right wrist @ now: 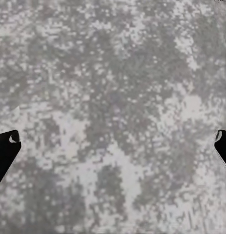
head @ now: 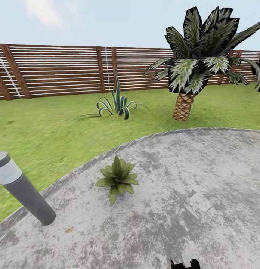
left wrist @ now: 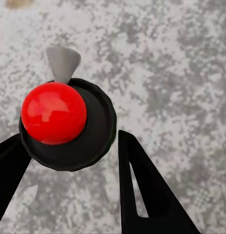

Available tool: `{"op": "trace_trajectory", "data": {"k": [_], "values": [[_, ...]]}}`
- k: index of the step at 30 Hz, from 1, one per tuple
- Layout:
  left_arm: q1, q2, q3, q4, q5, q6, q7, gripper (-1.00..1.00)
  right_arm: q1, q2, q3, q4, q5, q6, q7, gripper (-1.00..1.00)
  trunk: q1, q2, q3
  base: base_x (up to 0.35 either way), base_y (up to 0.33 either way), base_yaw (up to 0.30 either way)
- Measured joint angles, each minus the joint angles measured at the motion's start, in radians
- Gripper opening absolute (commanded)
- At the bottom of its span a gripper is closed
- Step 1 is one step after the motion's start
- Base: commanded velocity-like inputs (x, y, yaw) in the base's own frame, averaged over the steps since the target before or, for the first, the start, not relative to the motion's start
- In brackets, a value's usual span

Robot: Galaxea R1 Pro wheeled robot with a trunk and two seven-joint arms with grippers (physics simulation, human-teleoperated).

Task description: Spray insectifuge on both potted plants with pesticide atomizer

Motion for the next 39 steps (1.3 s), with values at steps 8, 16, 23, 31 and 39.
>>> {"op": "trace_trajectory", "data": {"k": [8,16,23,31,39], "values": [[0.000,0.000,-0.001,0.000,0.000,0.000,0.000,-1.00,0.000,0.003,0.001,0.000,0.000,0.000,0.000,1.00,0.000,0.000,0.001,0.320,0.107,-0.028],[0.000,0.000,-0.001,0.000,-0.001,0.000,-0.001,-1.00,0.000,0.002,0.001,0.000,0.000,0.000,0.000,1.00,0.000,0.000,0.001,0.316,0.006,0.000],[-0.001,0.000,-0.008,-0.010,-0.009,0.002,-0.009,-1.00,0.000,0.006,0.002,-0.001,0.002,0.001,0.006,1.00,0.000,0.000,0.000,0.064,0.000,0.000],[-0.020,0.112,-0.080,-0.050,-0.181,0.004,-0.285,-1.00,-0.001,-0.007,0.293,-0.100,0.009,0.000,0.012,1.00,0.000,0.000,0.001,0.001,0.000,0.000],[-0.111,0.197,-0.082,-0.236,-0.365,0.021,-0.646,-1.00,-0.058,-0.029,0.504,-0.236,0.066,0.005,0.436,1.00,0.000,0.000,0.001,0.000,0.000,0.000]]}}
